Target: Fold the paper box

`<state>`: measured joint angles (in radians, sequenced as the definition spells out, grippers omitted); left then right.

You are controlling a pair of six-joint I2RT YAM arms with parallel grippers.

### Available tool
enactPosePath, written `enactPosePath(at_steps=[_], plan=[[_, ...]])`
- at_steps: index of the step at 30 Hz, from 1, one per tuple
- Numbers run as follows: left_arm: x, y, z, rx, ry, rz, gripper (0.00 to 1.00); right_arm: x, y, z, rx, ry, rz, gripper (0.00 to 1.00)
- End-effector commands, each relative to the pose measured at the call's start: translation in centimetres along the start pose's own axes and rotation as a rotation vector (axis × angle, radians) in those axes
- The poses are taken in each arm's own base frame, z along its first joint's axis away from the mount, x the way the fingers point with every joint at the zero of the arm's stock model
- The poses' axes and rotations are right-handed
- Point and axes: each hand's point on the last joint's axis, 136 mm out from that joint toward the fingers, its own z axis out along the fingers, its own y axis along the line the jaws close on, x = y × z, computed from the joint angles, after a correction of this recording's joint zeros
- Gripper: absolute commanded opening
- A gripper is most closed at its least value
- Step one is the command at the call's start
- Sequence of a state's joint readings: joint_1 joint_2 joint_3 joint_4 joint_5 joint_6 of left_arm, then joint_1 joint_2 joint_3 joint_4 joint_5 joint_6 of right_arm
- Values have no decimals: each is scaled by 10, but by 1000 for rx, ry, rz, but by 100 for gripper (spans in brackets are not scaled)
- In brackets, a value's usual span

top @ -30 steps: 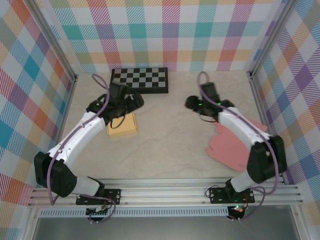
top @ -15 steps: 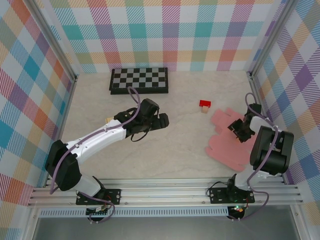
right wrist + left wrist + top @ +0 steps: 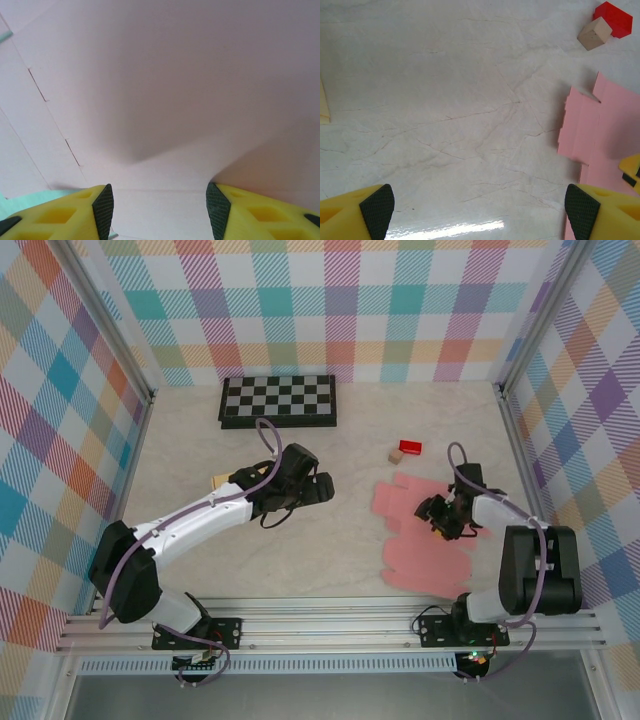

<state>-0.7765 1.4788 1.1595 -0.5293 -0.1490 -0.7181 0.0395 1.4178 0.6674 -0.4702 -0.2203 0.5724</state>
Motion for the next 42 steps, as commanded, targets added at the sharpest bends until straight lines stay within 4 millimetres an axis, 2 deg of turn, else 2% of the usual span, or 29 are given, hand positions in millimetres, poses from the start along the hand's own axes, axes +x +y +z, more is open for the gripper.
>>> enactPosePath(at_steps=[1,3,6,8,15,19,21,24,26,29,32,35,38,42], plan=[[7,9,-5,-31,-4,7,91,60,-10,9,117,185,-44,56],[9,10,1,-44,8,19,91,74,9,18,76,236,-47,55],[16,6,15,-19,36,51,90,86,38,34,41,248,-65,55],[24,6,25,-3,55,70,90,86,55,42,30,225,-70,55],[44,37,58,-51,135,44,90,74,114,53,-38,190,-79,54],[27,54,68,-62,145,33,90,58,138,32,-41,133,-236,54],[23,60,75,-33,180,-2,89,42,155,12,-44,66,-419,54],[38,51,89,54,244,-17,88,23,177,-14,-56,-8,-664,54],[45,44,102,115,265,-38,86,12,188,-28,-72,-43,-752,54],[52,40,116,161,268,-78,84,0,202,-42,-133,-69,-799,54],[52,29,121,221,252,-99,83,-5,214,-49,-210,-66,-810,54],[50,20,126,267,226,-105,71,-6,227,-53,-293,-53,-847,54],[42,12,129,307,180,-117,47,-10,240,-61,-370,-68,-912,54],[24,0,126,345,117,-108,22,-18,258,-81,-467,-91,-991,55]])
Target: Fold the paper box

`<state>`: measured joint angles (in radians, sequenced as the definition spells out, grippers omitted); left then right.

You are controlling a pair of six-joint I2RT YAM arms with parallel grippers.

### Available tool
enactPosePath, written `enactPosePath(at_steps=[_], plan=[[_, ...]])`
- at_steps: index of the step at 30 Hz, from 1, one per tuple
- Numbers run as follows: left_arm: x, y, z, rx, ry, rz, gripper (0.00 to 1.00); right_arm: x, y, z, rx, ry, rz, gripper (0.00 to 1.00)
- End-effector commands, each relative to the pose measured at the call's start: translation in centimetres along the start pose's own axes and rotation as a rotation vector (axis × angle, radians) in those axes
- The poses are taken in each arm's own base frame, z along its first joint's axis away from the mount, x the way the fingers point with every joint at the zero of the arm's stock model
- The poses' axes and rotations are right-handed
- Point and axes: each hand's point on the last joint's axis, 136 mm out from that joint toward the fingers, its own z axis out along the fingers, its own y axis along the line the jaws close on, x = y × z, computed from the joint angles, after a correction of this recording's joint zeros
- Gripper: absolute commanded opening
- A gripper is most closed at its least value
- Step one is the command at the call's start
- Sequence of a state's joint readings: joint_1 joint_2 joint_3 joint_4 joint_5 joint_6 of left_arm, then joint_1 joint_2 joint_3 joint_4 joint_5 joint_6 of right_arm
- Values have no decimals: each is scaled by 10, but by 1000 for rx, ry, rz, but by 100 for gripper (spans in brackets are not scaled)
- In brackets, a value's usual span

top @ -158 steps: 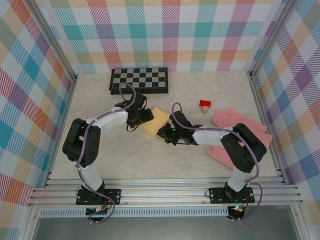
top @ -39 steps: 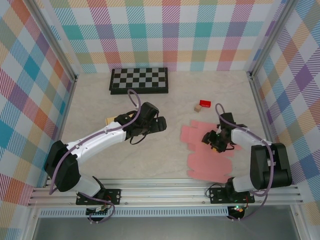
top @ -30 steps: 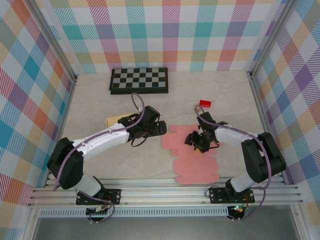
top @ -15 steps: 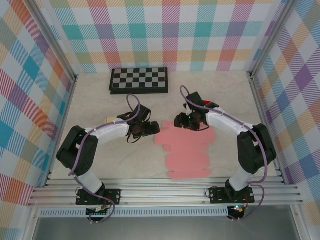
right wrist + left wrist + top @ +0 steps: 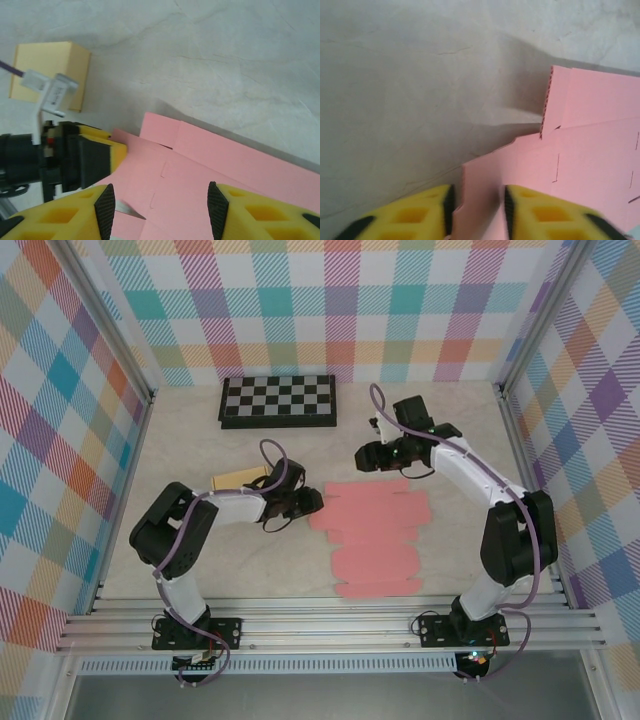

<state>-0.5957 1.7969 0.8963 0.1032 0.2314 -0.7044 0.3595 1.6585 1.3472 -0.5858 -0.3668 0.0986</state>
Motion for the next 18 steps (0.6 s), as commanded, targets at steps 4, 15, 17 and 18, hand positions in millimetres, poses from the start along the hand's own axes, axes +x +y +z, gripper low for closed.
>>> enactPosePath(at_steps=[4,15,17,18], plan=[[-31,-57,-20,133,-104,155,0,-38,31,-24,-143,-93,-319,56],[-70,-106,-139,68,-400,811,0,-35,61,-59,-204,-171,-1094,55],[-72,-107,-155,53,-461,882,0,-35,58,-57,-197,-144,-1124,55],[-72,-106,-161,43,-484,917,0,-35,56,-56,-197,-127,-1132,55]])
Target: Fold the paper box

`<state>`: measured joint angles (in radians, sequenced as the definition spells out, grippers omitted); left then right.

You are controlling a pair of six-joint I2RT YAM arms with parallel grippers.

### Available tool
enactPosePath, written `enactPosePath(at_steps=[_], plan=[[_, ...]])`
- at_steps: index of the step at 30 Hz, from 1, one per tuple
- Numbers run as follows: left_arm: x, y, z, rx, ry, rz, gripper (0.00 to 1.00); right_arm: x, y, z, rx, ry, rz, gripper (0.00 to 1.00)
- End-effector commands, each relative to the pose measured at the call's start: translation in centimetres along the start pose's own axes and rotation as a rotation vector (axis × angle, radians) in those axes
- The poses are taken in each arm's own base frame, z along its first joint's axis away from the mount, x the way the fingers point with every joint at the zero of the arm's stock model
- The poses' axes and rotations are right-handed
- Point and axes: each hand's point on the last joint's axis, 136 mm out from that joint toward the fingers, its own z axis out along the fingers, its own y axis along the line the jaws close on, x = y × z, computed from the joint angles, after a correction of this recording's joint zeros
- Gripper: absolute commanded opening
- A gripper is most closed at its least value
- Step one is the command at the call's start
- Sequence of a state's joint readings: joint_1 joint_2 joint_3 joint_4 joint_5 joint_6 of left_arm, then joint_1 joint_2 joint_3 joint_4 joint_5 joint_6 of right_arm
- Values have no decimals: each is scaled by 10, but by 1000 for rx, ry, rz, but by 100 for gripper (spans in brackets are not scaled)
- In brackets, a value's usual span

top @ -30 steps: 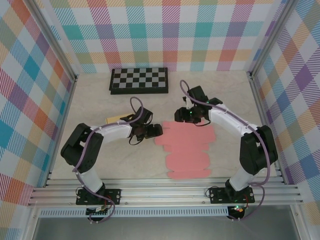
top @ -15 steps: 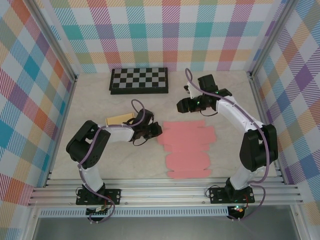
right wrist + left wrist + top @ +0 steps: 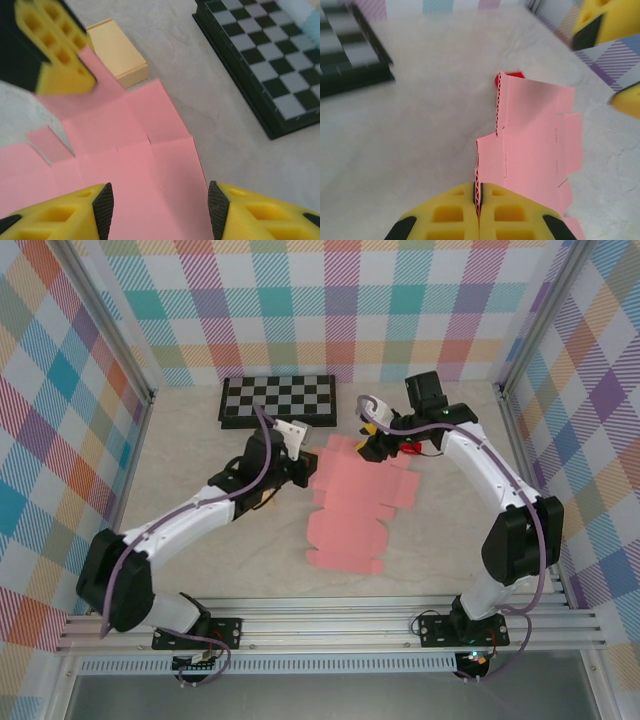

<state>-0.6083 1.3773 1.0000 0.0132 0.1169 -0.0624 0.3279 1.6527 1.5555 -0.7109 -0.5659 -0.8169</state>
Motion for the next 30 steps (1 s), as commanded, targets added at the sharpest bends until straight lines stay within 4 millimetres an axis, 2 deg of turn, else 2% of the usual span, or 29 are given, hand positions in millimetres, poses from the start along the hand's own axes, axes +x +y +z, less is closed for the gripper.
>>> enactPosePath(at_steps=[1,8,15,25,30], plan=[[-1,4,-17,-43,-42,241,0,-2,9,-4,-73,14,-189,55],[-3,-4,-30,-6,-124,281,0,13,8,7,-99,67,-197,55],[-6,-4,-39,-14,-172,320,0,42,10,15,-126,158,-185,55],[-14,4,-48,-70,-228,315,0,71,28,23,-225,229,-117,53],[-13,7,-49,-90,-220,323,0,73,29,18,-216,243,-120,49]])
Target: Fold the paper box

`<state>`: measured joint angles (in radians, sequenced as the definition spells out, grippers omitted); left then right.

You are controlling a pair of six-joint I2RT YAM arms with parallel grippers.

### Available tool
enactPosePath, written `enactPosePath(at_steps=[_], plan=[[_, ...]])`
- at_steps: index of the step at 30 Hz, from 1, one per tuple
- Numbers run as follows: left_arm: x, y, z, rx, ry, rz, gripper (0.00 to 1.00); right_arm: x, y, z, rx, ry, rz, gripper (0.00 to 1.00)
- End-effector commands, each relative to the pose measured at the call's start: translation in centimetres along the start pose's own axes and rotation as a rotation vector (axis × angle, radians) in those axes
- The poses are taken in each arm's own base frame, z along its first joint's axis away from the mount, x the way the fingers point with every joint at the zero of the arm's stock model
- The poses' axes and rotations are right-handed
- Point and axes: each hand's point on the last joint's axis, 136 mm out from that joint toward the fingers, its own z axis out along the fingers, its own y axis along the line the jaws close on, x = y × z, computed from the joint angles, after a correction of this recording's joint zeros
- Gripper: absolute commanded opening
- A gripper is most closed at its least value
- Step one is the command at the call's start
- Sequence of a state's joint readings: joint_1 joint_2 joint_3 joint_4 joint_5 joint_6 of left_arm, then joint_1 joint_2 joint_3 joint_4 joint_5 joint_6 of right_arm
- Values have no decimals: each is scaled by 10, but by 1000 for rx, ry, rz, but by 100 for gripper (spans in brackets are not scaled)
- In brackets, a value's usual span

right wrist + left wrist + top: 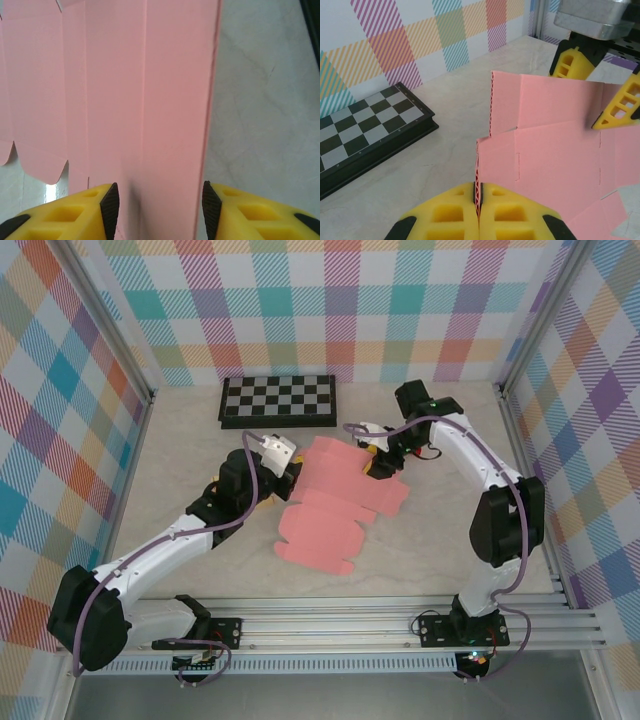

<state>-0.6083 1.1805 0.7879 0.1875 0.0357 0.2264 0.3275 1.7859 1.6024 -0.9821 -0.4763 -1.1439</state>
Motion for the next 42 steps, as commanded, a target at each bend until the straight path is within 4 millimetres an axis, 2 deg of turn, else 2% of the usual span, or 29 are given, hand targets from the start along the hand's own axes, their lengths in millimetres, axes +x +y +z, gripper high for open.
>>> enactPosePath(at_steps=[1,9,21,25,29,32,35,37,39,42], plan=[[-12,3,-6,-27,-51,24,0,2,11,-5,-31,-1,-13,48],[-10,4,-6,-35,-41,32,0,-7,6,-20,24,-6,-18,41],[-7,6,-5,-44,-23,44,0,-16,1,-32,48,-38,17,28],[-6,7,-4,-48,-20,44,0,-16,3,-34,48,-42,13,19],[-7,8,-4,-54,-16,37,0,-16,3,-34,51,-41,4,1],[-11,16,-6,-94,-2,-30,0,-15,2,-37,68,-30,-23,0],[-21,38,-19,-163,0,-182,17,-11,-2,-39,106,-4,-55,0],[-23,61,-31,-223,20,-339,33,-7,-5,-41,141,24,-76,0],[-23,75,-39,-247,50,-502,36,-5,-10,-42,191,51,-95,0],[-17,76,-37,-263,181,-721,51,-3,-15,-39,235,102,-122,0]])
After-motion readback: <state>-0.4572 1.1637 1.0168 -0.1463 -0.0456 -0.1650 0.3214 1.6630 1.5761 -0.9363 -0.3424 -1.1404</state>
